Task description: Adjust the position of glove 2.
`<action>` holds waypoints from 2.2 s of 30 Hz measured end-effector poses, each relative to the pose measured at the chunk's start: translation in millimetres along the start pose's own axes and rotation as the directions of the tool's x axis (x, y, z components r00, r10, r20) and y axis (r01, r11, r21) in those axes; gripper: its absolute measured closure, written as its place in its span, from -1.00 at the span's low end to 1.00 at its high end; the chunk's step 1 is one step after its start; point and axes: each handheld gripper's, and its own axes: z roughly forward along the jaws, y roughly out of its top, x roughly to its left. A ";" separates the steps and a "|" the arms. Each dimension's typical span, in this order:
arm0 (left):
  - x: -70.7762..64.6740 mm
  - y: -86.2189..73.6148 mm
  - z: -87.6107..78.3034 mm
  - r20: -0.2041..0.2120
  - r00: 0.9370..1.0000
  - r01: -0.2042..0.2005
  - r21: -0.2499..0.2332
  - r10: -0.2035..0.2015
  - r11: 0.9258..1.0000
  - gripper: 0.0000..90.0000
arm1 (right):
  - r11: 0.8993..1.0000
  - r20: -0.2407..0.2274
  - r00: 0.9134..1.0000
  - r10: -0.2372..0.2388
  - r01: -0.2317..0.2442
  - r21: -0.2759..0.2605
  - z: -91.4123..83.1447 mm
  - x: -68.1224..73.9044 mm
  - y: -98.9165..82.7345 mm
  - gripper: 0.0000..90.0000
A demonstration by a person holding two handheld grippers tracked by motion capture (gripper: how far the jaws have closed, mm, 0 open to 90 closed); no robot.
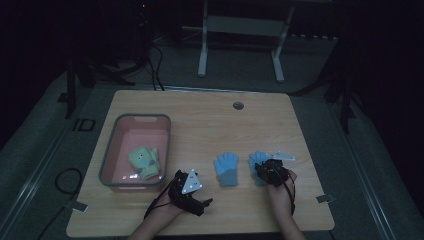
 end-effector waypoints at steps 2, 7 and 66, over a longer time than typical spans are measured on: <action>0.0 0.0 -0.3 0.000 1.000 -0.002 0.000 0.002 1.000 -0.94 | 1.000 -0.014 1.000 -0.010 0.010 0.002 -3.0 -1.1 2.8 0.44; -0.6 0.9 0.0 0.004 1.000 0.001 -0.005 -0.001 1.000 -0.94 | 0.997 -0.068 0.994 -0.080 0.079 -0.020 -13.0 -10.4 9.8 0.41; 0.7 0.6 -2.1 -0.002 1.000 0.005 -0.012 -0.005 1.000 -0.94 | 0.951 -0.251 0.922 -0.295 0.258 -0.169 -55.9 49.4 72.3 0.90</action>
